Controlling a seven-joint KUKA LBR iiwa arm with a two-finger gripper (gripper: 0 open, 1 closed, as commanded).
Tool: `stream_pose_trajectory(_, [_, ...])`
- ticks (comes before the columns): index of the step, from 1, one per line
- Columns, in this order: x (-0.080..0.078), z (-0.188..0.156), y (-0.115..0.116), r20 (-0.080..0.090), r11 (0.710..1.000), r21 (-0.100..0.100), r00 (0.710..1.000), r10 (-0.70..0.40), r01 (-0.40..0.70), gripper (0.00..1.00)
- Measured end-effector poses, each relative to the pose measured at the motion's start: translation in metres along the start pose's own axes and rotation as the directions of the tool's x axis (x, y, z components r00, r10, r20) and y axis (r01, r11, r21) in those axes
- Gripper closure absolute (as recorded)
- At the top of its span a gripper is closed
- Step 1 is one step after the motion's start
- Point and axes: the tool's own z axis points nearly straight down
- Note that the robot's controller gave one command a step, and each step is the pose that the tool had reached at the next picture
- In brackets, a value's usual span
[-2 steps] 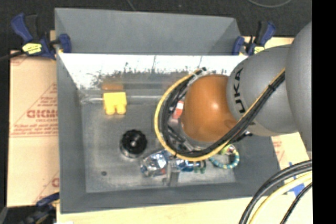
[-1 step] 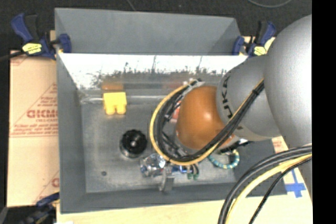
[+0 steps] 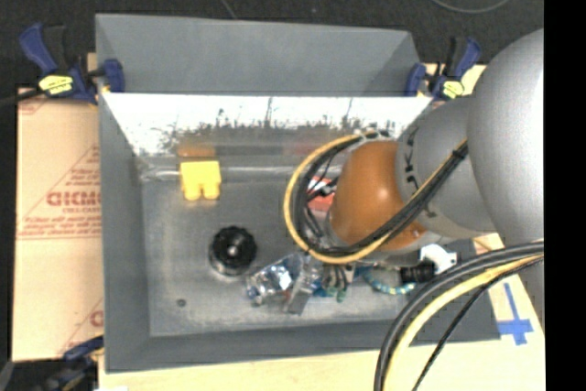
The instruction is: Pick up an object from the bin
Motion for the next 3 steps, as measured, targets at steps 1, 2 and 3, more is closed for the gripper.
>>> stream_pose_trajectory(1, [0.027,-0.009,0.029,-0.014,0.932,-0.001,0.932,-0.363,0.363,1.0])
stream_pose_trajectory(2, [0.027,-0.009,0.028,-0.014,0.932,-0.001,0.932,-0.362,0.362,1.0])
stream_pose_trajectory(3, [0.027,-0.02,0.028,-0.015,0.933,-0.001,0.932,-0.361,0.361,1.0])
